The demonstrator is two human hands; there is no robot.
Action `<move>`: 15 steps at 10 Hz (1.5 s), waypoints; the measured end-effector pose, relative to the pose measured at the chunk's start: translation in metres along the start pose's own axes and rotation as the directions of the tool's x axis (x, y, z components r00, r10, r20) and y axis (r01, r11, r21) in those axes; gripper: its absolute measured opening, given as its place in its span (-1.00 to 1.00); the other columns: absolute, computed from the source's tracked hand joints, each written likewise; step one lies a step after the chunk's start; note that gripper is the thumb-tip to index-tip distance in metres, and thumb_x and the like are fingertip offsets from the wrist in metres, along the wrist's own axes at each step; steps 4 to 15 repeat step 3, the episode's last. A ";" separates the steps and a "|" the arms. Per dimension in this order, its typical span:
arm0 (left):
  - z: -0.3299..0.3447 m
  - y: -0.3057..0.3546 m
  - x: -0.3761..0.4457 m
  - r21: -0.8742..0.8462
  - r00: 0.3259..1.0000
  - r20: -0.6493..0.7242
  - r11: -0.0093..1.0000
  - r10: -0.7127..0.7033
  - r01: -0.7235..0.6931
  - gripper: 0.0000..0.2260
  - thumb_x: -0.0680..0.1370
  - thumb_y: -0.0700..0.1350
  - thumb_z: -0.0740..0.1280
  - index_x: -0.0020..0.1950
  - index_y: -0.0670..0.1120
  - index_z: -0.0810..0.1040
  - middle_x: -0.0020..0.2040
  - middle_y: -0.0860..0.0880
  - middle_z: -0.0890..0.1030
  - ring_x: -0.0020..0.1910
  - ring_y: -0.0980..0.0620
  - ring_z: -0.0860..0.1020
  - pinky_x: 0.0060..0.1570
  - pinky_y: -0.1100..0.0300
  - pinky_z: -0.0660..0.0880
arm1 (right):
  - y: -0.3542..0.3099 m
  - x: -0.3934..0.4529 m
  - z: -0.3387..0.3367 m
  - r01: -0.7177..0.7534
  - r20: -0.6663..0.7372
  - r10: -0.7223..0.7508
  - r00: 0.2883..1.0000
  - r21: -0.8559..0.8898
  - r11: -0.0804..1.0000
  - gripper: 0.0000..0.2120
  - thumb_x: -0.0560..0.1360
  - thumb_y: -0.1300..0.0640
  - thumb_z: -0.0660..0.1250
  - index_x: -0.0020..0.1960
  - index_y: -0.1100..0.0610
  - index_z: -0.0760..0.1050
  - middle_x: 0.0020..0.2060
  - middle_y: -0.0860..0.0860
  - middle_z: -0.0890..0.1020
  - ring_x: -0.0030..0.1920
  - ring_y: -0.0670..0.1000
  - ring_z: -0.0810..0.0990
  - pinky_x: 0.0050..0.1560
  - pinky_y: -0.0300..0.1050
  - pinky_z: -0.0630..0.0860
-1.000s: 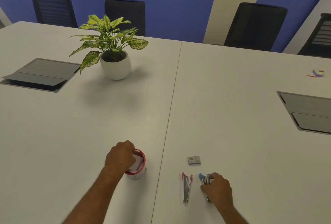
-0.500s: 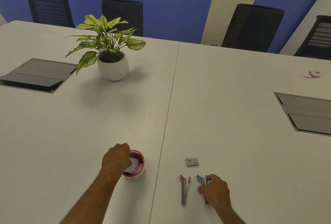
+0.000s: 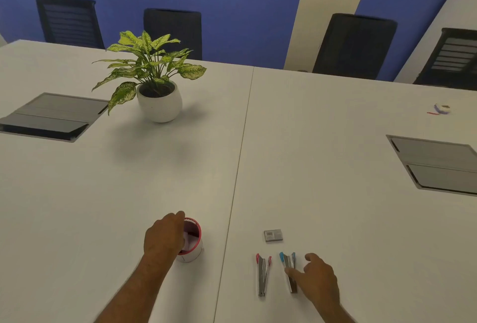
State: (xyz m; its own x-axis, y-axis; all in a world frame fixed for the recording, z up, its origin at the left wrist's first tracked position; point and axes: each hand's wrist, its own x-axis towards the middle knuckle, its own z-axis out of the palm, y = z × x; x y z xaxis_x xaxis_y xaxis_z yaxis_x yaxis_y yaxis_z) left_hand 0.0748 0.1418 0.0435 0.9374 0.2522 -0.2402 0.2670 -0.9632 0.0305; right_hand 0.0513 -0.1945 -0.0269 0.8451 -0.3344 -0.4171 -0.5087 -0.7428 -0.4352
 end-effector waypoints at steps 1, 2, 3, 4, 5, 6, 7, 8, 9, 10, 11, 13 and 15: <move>-0.002 0.000 -0.001 0.009 1.000 -0.016 1.000 0.008 -0.008 -0.68 0.51 -0.05 0.32 0.25 -0.03 0.42 0.14 0.00 0.58 0.09 -0.03 0.59 -0.07 0.19 0.47 | 0.002 -0.002 -0.007 0.000 -0.030 0.001 1.000 0.044 0.999 -0.34 0.28 -0.23 0.49 0.28 0.05 0.48 -0.02 -0.06 0.65 0.05 0.02 0.62 0.04 -0.12 0.50; -0.008 0.007 -0.005 -0.047 0.996 -0.079 0.998 0.037 -0.041 -0.74 0.51 0.04 0.30 0.16 0.01 0.48 0.07 0.05 0.61 0.01 0.01 0.61 -0.14 0.22 0.44 | 0.002 -0.010 -0.026 0.063 -0.120 -0.041 0.992 0.185 0.981 -0.59 0.31 -0.04 0.55 0.09 0.07 0.60 -0.21 -0.10 0.65 -0.13 0.00 0.63 0.04 -0.07 0.54; -0.005 0.014 -0.006 -0.138 0.987 -0.144 0.986 0.074 -0.094 -0.79 0.52 0.08 0.30 0.09 0.05 0.54 0.02 0.08 0.64 -0.02 0.04 0.61 -0.16 0.24 0.39 | 0.001 -0.016 -0.039 0.113 -0.194 -0.040 0.980 0.379 0.919 -0.81 0.31 0.10 0.58 -0.12 0.04 0.65 -0.37 -0.07 0.68 -0.25 0.02 0.66 0.02 0.08 0.61; -0.005 0.014 -0.006 -0.138 0.987 -0.144 0.986 0.074 -0.094 -0.79 0.52 0.08 0.30 0.09 0.05 0.54 0.02 0.08 0.64 -0.02 0.04 0.61 -0.16 0.24 0.39 | 0.001 -0.016 -0.039 0.113 -0.194 -0.040 0.980 0.379 0.919 -0.81 0.31 0.10 0.58 -0.12 0.04 0.65 -0.37 -0.07 0.68 -0.25 0.02 0.66 0.02 0.08 0.61; -0.005 0.014 -0.006 -0.138 0.987 -0.144 0.986 0.074 -0.094 -0.79 0.52 0.08 0.30 0.09 0.05 0.54 0.02 0.08 0.64 -0.02 0.04 0.61 -0.16 0.24 0.39 | 0.001 -0.016 -0.039 0.113 -0.194 -0.040 0.980 0.379 0.919 -0.81 0.31 0.10 0.58 -0.12 0.04 0.65 -0.37 -0.07 0.68 -0.25 0.02 0.66 0.02 0.08 0.61; -0.005 0.014 -0.006 -0.138 0.987 -0.144 0.986 0.074 -0.094 -0.79 0.52 0.08 0.30 0.09 0.05 0.54 0.02 0.08 0.64 -0.02 0.04 0.61 -0.16 0.24 0.39 | 0.001 -0.016 -0.039 0.113 -0.194 -0.040 0.980 0.379 0.919 -0.81 0.31 0.10 0.58 -0.12 0.04 0.65 -0.37 -0.07 0.68 -0.25 0.02 0.66 0.02 0.08 0.61; -0.005 0.014 -0.006 -0.138 0.987 -0.144 0.986 0.074 -0.094 -0.79 0.52 0.08 0.30 0.09 0.05 0.54 0.02 0.08 0.64 -0.02 0.04 0.61 -0.16 0.24 0.39 | 0.001 -0.016 -0.039 0.113 -0.194 -0.040 0.980 0.379 0.919 -0.81 0.31 0.10 0.58 -0.12 0.04 0.65 -0.37 -0.07 0.68 -0.25 0.02 0.66 0.02 0.08 0.61; -0.005 0.014 -0.006 -0.138 0.987 -0.144 0.986 0.074 -0.094 -0.79 0.52 0.08 0.30 0.09 0.05 0.54 0.02 0.08 0.64 -0.02 0.04 0.61 -0.16 0.24 0.39 | 0.001 -0.016 -0.039 0.113 -0.194 -0.040 0.980 0.379 0.919 -0.81 0.31 0.10 0.58 -0.12 0.04 0.65 -0.37 -0.07 0.68 -0.25 0.02 0.66 0.02 0.08 0.61; -0.005 0.014 -0.006 -0.138 0.987 -0.144 0.986 0.074 -0.094 -0.79 0.52 0.08 0.30 0.09 0.05 0.54 0.02 0.08 0.64 -0.02 0.04 0.61 -0.16 0.24 0.39 | 0.001 -0.016 -0.039 0.113 -0.194 -0.040 0.980 0.379 0.919 -0.81 0.31 0.10 0.58 -0.12 0.04 0.65 -0.37 -0.07 0.68 -0.25 0.02 0.66 0.02 0.08 0.61; -0.005 0.014 -0.006 -0.138 0.987 -0.144 0.986 0.074 -0.094 -0.79 0.52 0.08 0.30 0.09 0.05 0.54 0.02 0.08 0.64 -0.02 0.04 0.61 -0.16 0.24 0.39 | 0.001 -0.016 -0.039 0.113 -0.194 -0.040 0.980 0.379 0.919 -0.81 0.31 0.10 0.58 -0.12 0.04 0.65 -0.37 -0.07 0.68 -0.25 0.02 0.66 0.02 0.08 0.61; -0.005 0.014 -0.006 -0.138 0.987 -0.144 0.986 0.074 -0.094 -0.79 0.52 0.08 0.30 0.09 0.05 0.54 0.02 0.08 0.64 -0.02 0.04 0.61 -0.16 0.24 0.39 | 0.001 -0.016 -0.039 0.113 -0.194 -0.040 0.980 0.379 0.919 -0.81 0.31 0.10 0.58 -0.12 0.04 0.65 -0.37 -0.07 0.68 -0.25 0.02 0.66 0.02 0.08 0.61; -0.005 0.014 -0.006 -0.138 0.987 -0.144 0.986 0.074 -0.094 -0.79 0.52 0.08 0.30 0.09 0.05 0.54 0.02 0.08 0.64 -0.02 0.04 0.61 -0.16 0.24 0.39 | 0.001 -0.016 -0.039 0.113 -0.194 -0.040 0.980 0.379 0.919 -0.81 0.31 0.10 0.58 -0.12 0.04 0.65 -0.37 -0.07 0.68 -0.25 0.02 0.66 0.02 0.08 0.61; -0.005 0.014 -0.006 -0.138 0.987 -0.144 0.986 0.074 -0.094 -0.79 0.52 0.08 0.30 0.09 0.05 0.54 0.02 0.08 0.64 -0.02 0.04 0.61 -0.16 0.24 0.39 | 0.001 -0.016 -0.039 0.113 -0.194 -0.040 0.980 0.379 0.919 -0.81 0.31 0.10 0.58 -0.12 0.04 0.65 -0.37 -0.07 0.68 -0.25 0.02 0.66 0.02 0.08 0.61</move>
